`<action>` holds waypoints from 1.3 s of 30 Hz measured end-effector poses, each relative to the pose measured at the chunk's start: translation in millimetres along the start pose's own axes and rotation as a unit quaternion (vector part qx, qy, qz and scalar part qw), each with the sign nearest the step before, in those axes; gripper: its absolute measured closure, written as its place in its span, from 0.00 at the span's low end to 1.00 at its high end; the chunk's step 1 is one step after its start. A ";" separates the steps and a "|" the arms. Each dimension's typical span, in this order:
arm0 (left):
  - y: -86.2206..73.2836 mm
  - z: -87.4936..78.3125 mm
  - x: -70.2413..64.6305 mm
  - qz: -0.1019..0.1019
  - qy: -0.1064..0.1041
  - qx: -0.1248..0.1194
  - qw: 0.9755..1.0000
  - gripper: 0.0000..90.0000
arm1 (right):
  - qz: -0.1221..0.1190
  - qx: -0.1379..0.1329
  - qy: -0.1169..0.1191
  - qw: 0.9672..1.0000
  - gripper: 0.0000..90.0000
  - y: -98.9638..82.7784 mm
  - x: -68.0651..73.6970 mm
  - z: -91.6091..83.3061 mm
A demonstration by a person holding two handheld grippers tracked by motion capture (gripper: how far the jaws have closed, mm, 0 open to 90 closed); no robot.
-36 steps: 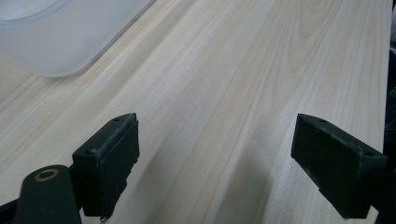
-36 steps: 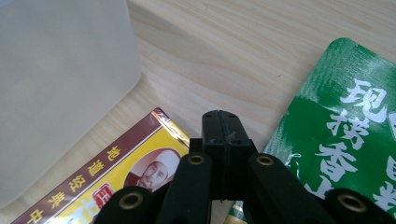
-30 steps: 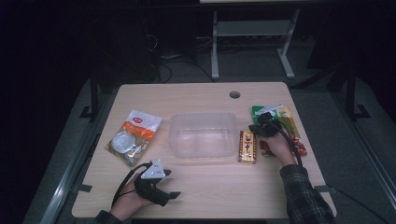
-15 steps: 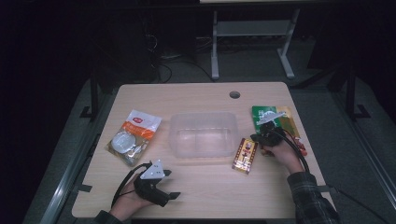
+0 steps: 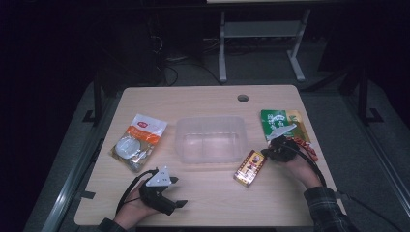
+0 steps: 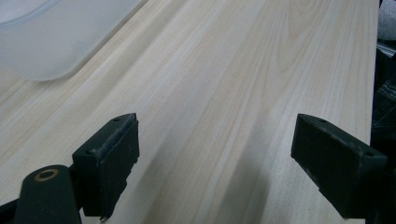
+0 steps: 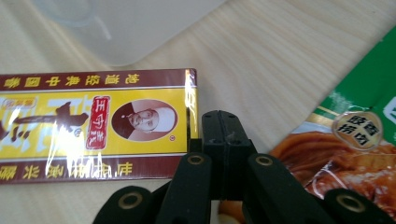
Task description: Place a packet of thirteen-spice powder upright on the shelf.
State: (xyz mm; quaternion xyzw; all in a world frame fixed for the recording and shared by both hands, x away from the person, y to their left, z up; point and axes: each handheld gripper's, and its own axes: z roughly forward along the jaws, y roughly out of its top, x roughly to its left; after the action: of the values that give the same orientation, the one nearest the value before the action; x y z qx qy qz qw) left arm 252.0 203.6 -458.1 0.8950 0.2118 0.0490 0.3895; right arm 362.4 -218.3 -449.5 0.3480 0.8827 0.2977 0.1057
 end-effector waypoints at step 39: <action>1.0 3.4 -3.5 0.023 -0.008 0.010 1.000 0.16 | -0.052 -0.006 0.102 0.993 1.00 -15.0 67.7 -11.7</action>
State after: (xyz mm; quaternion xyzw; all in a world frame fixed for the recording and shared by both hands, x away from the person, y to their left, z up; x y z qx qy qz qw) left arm 250.0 199.2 -459.5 0.9039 0.1889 0.0489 0.3807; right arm 299.7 -186.4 -447.7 0.2691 0.9038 0.3312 0.0328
